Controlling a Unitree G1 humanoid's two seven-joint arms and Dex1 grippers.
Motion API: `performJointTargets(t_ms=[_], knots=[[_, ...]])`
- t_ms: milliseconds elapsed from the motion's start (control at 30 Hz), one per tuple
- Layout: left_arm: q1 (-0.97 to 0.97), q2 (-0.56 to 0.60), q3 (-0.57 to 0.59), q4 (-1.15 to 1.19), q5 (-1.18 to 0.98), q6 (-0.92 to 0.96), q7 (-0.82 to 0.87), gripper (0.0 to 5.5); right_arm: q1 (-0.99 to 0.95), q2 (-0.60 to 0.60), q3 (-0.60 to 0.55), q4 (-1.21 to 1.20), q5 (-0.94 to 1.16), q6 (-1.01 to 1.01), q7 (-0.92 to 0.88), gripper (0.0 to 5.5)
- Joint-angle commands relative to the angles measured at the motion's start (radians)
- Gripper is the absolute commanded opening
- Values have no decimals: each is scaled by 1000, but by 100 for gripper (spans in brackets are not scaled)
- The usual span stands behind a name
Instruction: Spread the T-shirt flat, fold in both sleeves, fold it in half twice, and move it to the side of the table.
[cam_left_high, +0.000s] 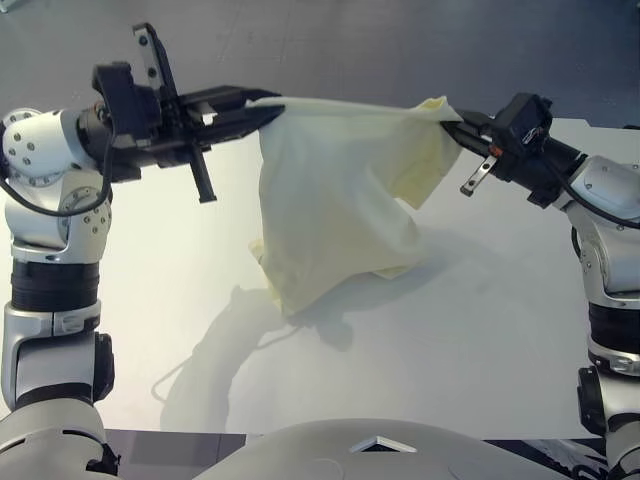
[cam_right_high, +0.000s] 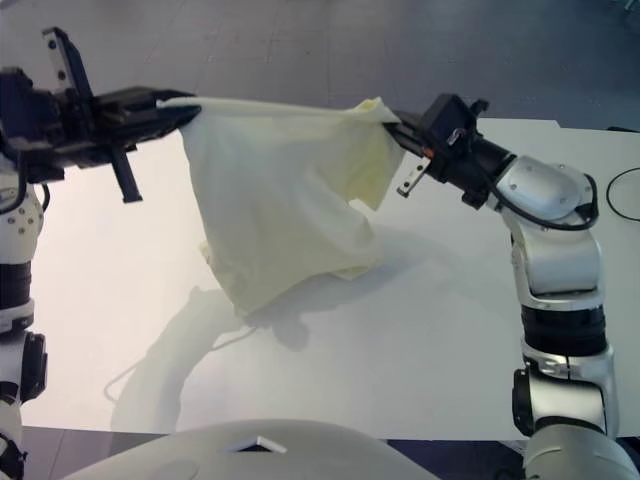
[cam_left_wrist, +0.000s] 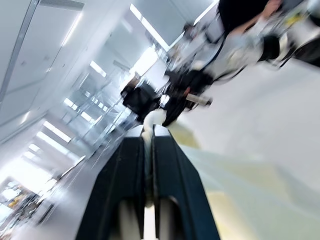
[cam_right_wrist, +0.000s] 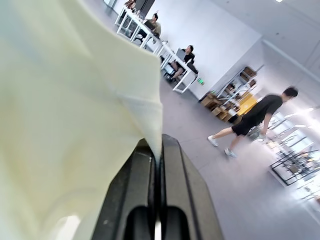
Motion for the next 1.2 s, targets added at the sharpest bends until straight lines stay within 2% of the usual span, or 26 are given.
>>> performJointTargets(t_ms=[33, 400, 700, 967, 1200], knots=[[-89, -9, -41, 155, 189, -118, -6, 1, -111, 6, 9, 81, -36, -27, -21, 0], [-366, -86, -45, 481, 420, -243, 164, 1, -380, 71, 34, 355, -124, -165, -91, 0], [-627, -70, -141, 788, 707, -387, 331, 1, -581, 65, 49, 632, -228, -326, -143, 0], [-804, -62, -283, 1012, 1006, -474, 631, 1, -780, 61, 87, 939, -347, -483, -231, 0], [-853, -51, -441, 1098, 1252, -516, 942, 1, -856, 53, 113, 1107, -412, -584, -290, 0]])
